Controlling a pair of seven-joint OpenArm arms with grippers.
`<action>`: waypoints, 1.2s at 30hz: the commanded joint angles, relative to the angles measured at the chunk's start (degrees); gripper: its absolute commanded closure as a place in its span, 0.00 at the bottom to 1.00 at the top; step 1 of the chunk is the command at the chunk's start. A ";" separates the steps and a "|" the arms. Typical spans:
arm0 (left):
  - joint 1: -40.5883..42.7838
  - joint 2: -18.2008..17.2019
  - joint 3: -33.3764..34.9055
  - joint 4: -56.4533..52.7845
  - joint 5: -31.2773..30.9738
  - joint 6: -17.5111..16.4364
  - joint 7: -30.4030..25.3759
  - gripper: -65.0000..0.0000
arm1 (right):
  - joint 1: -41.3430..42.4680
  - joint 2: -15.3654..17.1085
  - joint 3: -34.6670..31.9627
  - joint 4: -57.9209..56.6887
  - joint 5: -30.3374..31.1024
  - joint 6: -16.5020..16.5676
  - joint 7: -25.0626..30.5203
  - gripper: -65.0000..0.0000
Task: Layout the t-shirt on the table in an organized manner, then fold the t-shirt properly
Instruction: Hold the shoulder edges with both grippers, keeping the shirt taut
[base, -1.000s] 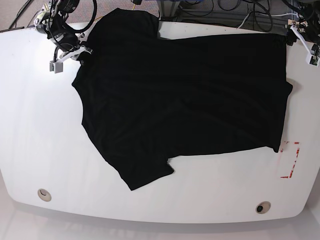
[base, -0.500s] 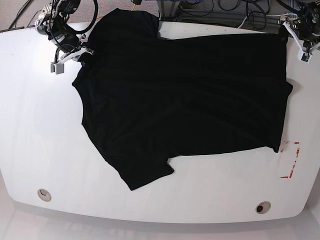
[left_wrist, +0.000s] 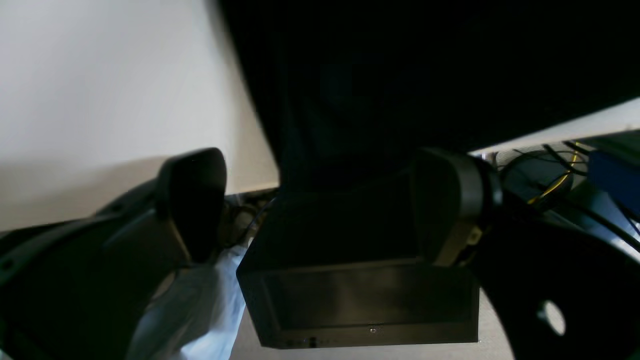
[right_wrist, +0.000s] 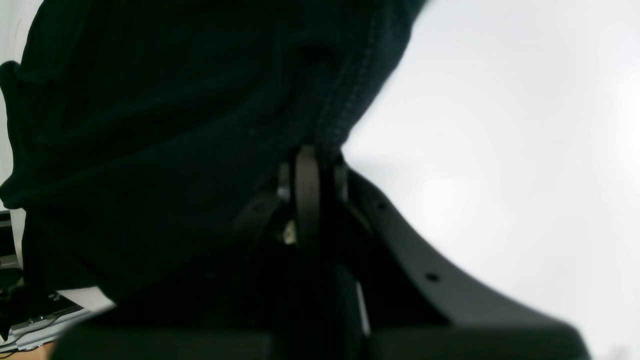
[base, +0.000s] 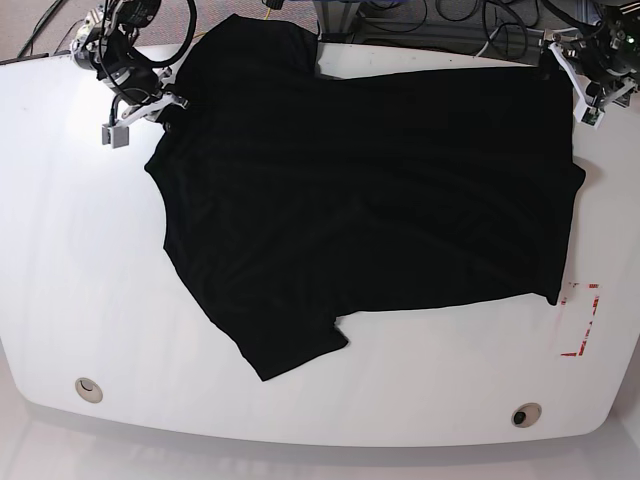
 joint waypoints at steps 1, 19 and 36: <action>0.28 -0.76 -0.15 -0.55 0.05 0.07 -0.54 0.17 | 0.03 0.70 0.20 0.74 1.29 0.47 0.66 0.99; -1.21 -1.11 0.11 -7.23 0.31 0.07 -0.71 0.17 | -0.06 0.70 0.20 0.74 1.29 0.55 0.66 0.99; -4.11 -1.02 0.11 -9.34 0.40 0.07 -0.71 0.71 | -0.06 0.70 0.20 0.74 1.29 0.55 0.66 0.99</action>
